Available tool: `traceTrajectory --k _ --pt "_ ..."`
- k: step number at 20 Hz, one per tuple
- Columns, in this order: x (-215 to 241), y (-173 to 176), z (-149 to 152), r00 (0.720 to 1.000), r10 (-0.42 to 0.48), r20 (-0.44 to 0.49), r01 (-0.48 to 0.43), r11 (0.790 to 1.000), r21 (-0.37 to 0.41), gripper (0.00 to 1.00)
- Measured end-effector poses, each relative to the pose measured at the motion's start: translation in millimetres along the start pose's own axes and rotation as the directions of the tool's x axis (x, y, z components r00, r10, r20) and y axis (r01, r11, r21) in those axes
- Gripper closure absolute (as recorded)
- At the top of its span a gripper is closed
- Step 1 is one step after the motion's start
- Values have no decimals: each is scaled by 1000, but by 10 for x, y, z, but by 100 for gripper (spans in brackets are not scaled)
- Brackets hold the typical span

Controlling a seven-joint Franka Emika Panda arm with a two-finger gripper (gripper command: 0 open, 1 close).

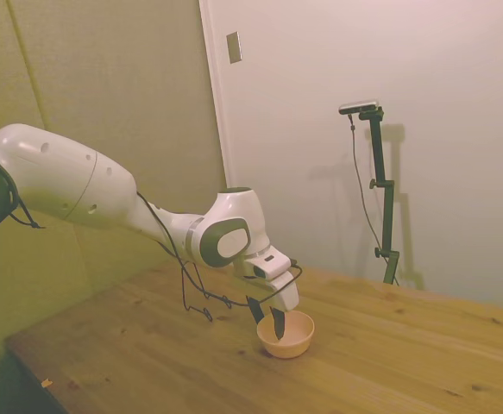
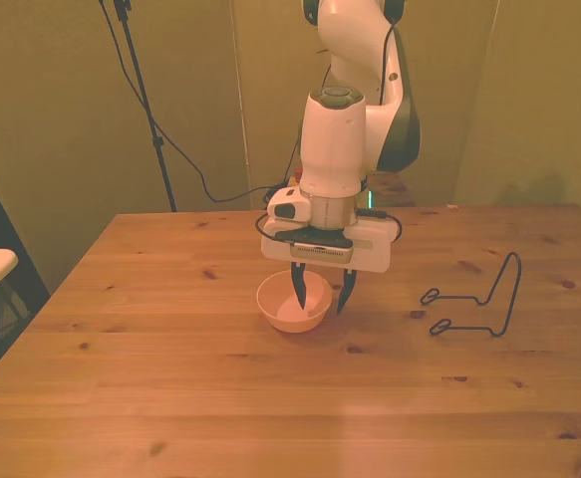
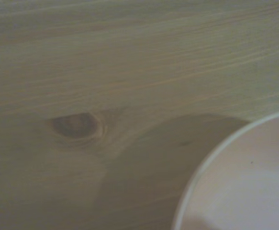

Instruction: Load the bowl

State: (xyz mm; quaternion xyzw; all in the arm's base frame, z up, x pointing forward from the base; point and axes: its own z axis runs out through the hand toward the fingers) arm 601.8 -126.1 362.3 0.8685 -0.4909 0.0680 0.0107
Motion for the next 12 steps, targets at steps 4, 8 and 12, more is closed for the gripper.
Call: traceTrajectory --k 4,8,12 --pt "8 -8 -13 1000 6 6 -6 1000 9 100" --pt "18 -26 -33 1000 16 14 -16 1000 24 100" --pt "22 -47 -60 1000 12 27 -13 999 43 100"
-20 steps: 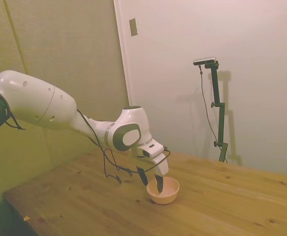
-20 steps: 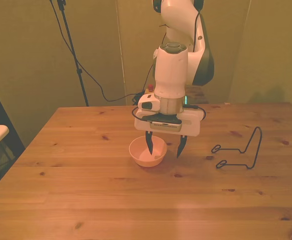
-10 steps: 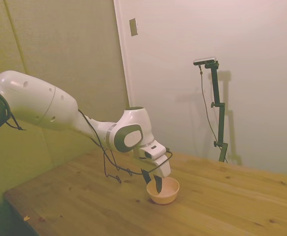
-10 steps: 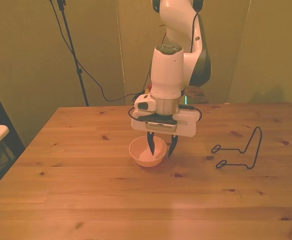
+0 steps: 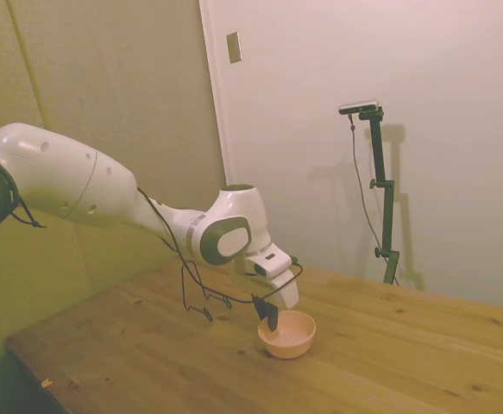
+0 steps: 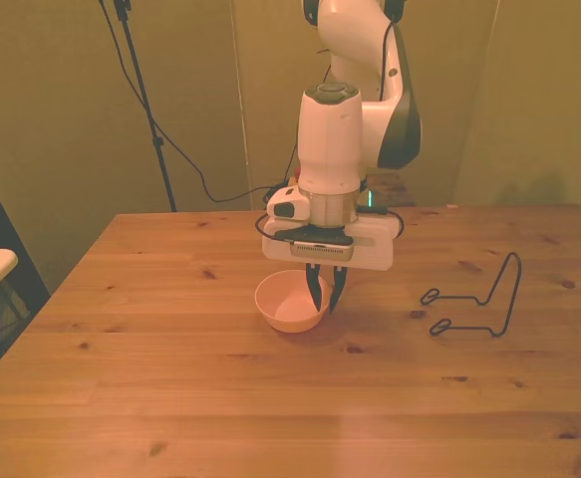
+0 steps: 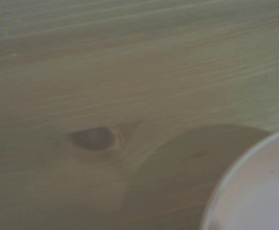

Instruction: Load the bowl

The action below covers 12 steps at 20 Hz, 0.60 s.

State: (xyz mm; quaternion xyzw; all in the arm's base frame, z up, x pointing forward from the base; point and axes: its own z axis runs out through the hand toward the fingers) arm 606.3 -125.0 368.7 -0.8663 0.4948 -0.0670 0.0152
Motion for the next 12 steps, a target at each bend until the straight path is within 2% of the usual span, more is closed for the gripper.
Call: traceTrajectory --k 7,12 --pt "-8 -51 -194 999 -30 35 29 999 46 100" --pt "-184 -143 -684 992 -80 96 63 985 163 100"
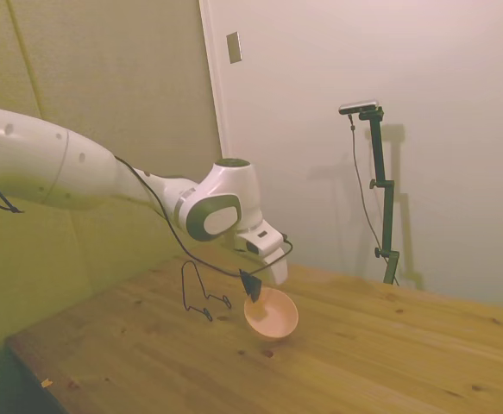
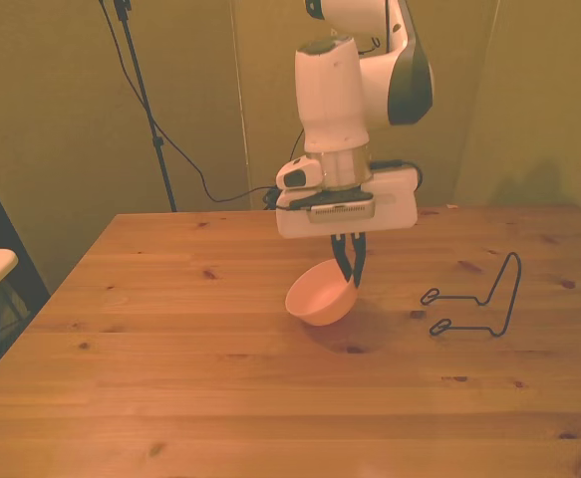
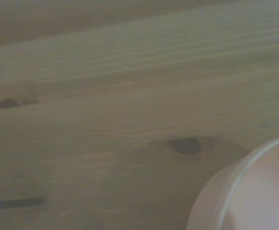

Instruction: Load the bowl

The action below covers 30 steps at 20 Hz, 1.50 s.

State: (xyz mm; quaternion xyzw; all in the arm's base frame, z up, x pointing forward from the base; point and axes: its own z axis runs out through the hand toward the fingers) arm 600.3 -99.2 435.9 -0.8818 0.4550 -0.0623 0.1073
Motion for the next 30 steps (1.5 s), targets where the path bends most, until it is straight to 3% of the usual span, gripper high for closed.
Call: traceTrajectory --k 6,12,16,30 --pt "-507 -488 -461 996 -75 46 69 990 120 100" --pt "-741 -656 -313 968 -135 213 79 965 251 100" --pt "-867 -738 -291 916 -200 347 66 930 362 100" --pt "-814 -609 144 858 -289 425 40 862 506 100"
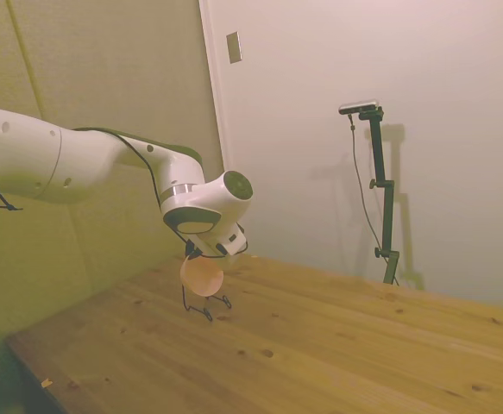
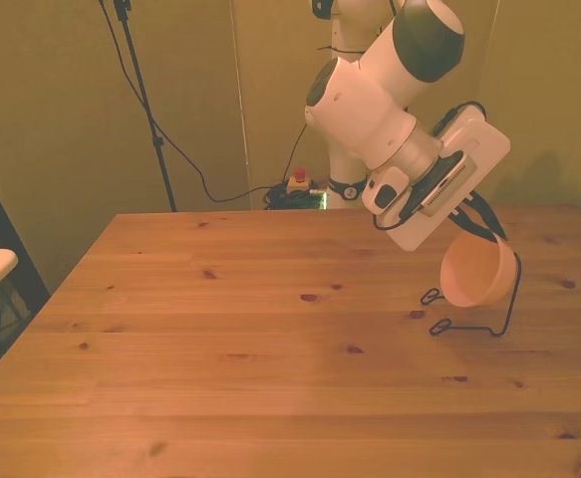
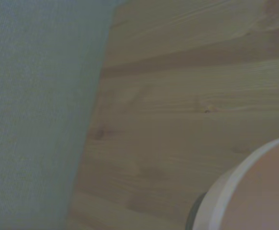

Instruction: Load the bowl

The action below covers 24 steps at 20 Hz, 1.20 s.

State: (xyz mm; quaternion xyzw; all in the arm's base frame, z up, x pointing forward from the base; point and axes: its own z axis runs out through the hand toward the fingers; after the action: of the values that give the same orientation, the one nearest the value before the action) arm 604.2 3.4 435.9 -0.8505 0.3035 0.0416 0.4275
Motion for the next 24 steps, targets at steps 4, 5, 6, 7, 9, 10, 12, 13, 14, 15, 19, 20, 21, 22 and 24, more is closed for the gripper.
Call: traceTrajectory --k 4,5,6,7,9,10,12,13,14,15,19,20,21,22,24 --pt "23 85 43 1000 0 4 0 999 37 100" --pt "28 104 54 1000 -1 2 0 999 42 100" --pt "35 119 64 1000 0 -2 0 999 48 100" --pt "42 127 76 1000 0 -2 0 999 55 100" --pt "61 140 101 1000 4 -3 -3 998 64 100" --pt "74 148 120 1000 6 -6 -6 998 67 100" --pt "94 171 163 1000 10 -4 -10 998 66 100" --pt "104 184 183 1000 13 -3 -13 998 66 100" --pt "115 199 201 1000 15 -1 -15 998 66 100" --pt "125 213 216 1000 17 1 -17 998 67 100" --pt "141 257 252 1000 20 5 -21 998 66 0" --pt "141 273 260 1000 23 7 -23 998 65 0" --pt "140 291 269 1000 26 8 -27 998 63 0" --pt "138 307 278 1000 29 10 -29 998 62 0" --pt "136 322 287 999 32 12 -32 998 60 0"
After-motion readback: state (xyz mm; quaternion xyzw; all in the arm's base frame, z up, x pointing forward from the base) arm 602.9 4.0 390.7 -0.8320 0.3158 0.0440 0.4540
